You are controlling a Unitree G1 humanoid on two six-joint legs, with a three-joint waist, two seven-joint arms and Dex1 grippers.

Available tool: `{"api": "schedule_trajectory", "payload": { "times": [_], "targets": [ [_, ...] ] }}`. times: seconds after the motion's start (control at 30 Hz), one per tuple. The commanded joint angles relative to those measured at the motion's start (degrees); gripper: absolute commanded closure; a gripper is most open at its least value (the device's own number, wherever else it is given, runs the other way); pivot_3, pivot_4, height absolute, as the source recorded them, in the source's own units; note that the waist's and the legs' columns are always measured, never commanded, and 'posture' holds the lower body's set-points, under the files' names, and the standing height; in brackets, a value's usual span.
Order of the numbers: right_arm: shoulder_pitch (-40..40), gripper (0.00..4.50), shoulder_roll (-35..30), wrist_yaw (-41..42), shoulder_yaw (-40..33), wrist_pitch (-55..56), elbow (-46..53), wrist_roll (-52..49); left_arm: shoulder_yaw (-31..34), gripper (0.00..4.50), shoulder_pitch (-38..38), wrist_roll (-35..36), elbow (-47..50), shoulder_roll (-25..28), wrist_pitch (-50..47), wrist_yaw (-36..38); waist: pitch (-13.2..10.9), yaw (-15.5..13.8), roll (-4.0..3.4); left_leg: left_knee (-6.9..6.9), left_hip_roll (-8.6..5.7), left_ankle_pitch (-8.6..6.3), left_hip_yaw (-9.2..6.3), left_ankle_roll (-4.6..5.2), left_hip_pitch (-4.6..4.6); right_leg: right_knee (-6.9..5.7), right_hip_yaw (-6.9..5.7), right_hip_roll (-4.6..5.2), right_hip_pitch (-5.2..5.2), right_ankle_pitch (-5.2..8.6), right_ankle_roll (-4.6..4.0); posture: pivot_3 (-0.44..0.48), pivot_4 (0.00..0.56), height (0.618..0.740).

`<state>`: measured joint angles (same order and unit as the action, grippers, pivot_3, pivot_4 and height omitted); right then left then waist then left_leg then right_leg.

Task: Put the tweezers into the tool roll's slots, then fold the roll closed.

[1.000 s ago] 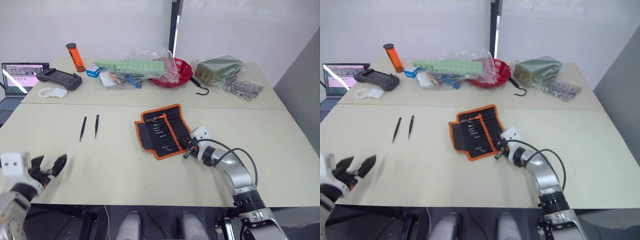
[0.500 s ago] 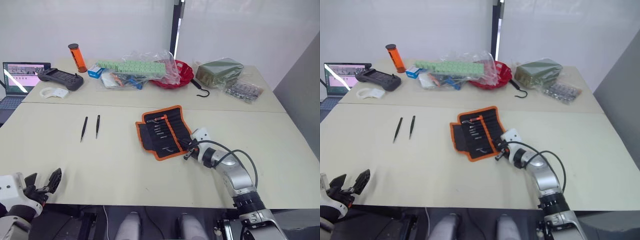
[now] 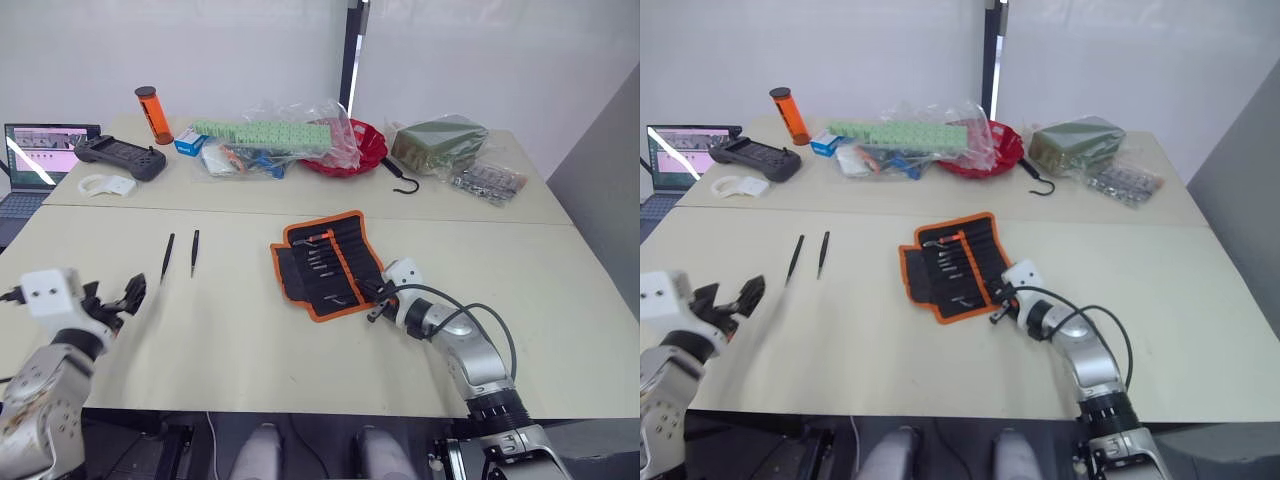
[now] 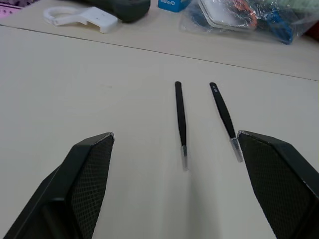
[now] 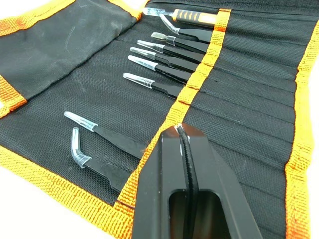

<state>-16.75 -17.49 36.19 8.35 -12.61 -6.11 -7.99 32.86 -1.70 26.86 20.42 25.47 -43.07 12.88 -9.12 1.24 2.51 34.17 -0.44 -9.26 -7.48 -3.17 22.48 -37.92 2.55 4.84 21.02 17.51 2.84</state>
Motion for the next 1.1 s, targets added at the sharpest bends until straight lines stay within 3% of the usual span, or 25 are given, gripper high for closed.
{"api": "schedule_trajectory", "payload": {
  "times": [0.03,0.2,0.47,0.63,0.9,1.1],
  "targets": [
    [2.2,4.50,-0.7,0.3,1.3,-3.1,-0.8,1.0,-2.1,0.27,-6.3,-2.2,-3.8,2.6,-4.4,-4.1,0.0,0.0,-0.02,0.00,0.06,-0.03,0.00,-0.04,0.00,0.00,0.00,-0.05,0.00,0.00,0.00,0.000,0.150,0.740],
    [3.3,4.50,-1.0,-0.1,1.3,-4.2,0.8,1.1,-6.3,0.27,-12.7,-4.8,-11.1,4.9,-5.1,-4.5,0.0,0.1,-0.06,0.00,0.33,-0.10,-0.01,-0.12,0.01,0.03,0.01,-0.34,0.04,0.00,-0.01,0.000,0.150,0.740],
    [3.9,4.50,-1.0,-0.4,1.5,-4.9,1.8,1.3,-10.2,0.27,-18.1,-8.3,-24.8,3.8,3.3,-2.9,-0.1,0.1,-0.09,-0.01,0.36,-0.10,0.01,-0.13,0.01,0.04,0.03,-0.37,0.05,-0.01,-0.02,0.000,0.150,0.740],
    [3.9,4.50,-1.1,-0.8,1.2,-5.0,1.9,1.3,-11.9,1.81,-18.7,-9.2,-27.0,3.4,4.8,-2.2,-0.1,0.1,-0.09,-0.03,0.37,-0.10,0.00,-0.13,0.01,0.04,0.03,-0.37,0.06,-0.01,-0.02,0.000,0.150,0.740],
    [4.2,4.50,-1.1,-1.1,1.6,-5.2,2.2,1.3,-10.8,4.48,-15.8,-9.1,-22.3,1.7,5.1,-3.5,-0.1,0.1,-0.09,-0.03,0.37,-0.10,0.00,-0.13,0.01,0.03,0.04,-0.36,0.06,-0.01,-0.02,0.000,0.150,0.740],
    [3.7,4.50,-1.0,-1.0,1.9,-5.2,2.1,1.2,-8.1,4.48,-14.2,-8.3,-19.3,1.8,6.5,-4.1,-0.1,0.1,-0.10,-0.04,0.38,-0.10,0.00,-0.13,0.01,0.04,0.04,-0.37,0.07,-0.01,-0.02,0.000,0.150,0.740]
  ]
}}
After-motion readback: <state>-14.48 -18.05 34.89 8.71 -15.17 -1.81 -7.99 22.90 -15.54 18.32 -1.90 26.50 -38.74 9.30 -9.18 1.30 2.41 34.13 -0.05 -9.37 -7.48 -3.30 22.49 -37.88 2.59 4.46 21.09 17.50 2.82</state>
